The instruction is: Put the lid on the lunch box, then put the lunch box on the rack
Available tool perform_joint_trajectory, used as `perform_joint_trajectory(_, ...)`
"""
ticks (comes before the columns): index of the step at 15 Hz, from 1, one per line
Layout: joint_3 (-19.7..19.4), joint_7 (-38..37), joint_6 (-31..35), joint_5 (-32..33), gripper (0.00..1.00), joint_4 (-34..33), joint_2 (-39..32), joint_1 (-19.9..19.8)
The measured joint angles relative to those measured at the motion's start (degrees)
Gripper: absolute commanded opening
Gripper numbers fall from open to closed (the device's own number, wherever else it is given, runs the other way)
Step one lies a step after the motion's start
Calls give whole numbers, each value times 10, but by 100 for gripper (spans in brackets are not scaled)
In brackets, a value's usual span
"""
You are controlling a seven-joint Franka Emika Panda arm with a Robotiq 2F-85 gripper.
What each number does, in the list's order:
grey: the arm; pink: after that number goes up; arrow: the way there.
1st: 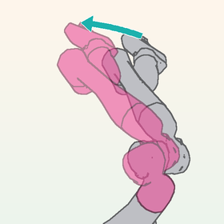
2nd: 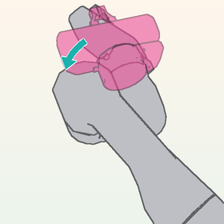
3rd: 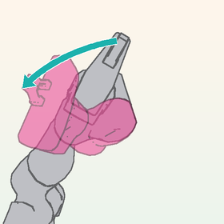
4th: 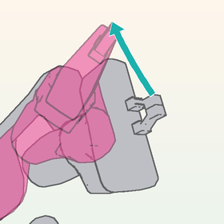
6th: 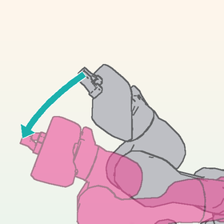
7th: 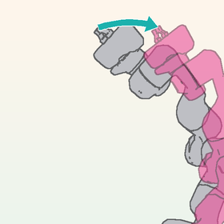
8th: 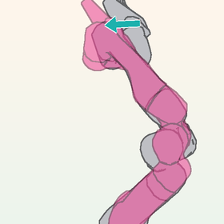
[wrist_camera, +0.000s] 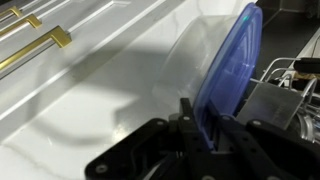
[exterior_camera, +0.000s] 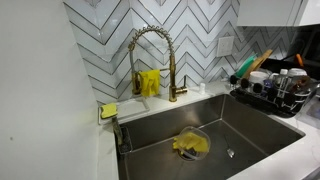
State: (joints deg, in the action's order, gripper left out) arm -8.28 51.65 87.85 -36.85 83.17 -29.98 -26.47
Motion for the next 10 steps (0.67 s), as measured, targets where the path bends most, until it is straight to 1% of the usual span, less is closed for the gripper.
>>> perform_joint_trajectory(5, 4, -13, -18, 0, 4, -8, 13, 3)
perform_joint_trajectory(10, 4, -24, -113, 16, 4, -28, 32, 3)
